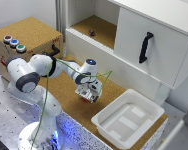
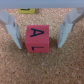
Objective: Stack the pink block on top of the yellow block
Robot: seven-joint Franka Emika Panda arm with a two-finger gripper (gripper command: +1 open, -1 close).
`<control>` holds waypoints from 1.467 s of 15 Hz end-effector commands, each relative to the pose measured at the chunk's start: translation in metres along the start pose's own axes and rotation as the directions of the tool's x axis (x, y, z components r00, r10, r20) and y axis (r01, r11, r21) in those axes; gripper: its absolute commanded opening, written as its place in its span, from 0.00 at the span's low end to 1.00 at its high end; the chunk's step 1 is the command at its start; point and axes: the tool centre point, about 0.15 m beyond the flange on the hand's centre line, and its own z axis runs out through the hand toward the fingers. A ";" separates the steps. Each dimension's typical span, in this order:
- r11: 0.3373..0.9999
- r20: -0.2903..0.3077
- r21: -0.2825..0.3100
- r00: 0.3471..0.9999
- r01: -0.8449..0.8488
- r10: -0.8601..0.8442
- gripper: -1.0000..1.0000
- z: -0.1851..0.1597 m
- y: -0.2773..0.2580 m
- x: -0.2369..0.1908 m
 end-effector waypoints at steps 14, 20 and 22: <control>0.993 -0.028 -0.029 0.993 -0.117 0.117 0.00 -0.068 -0.034 0.076; 0.995 -0.013 -0.020 0.995 -0.103 0.103 0.00 -0.058 -0.035 0.115; 0.992 -0.004 -0.020 0.993 -0.121 0.121 0.00 -0.046 -0.037 0.118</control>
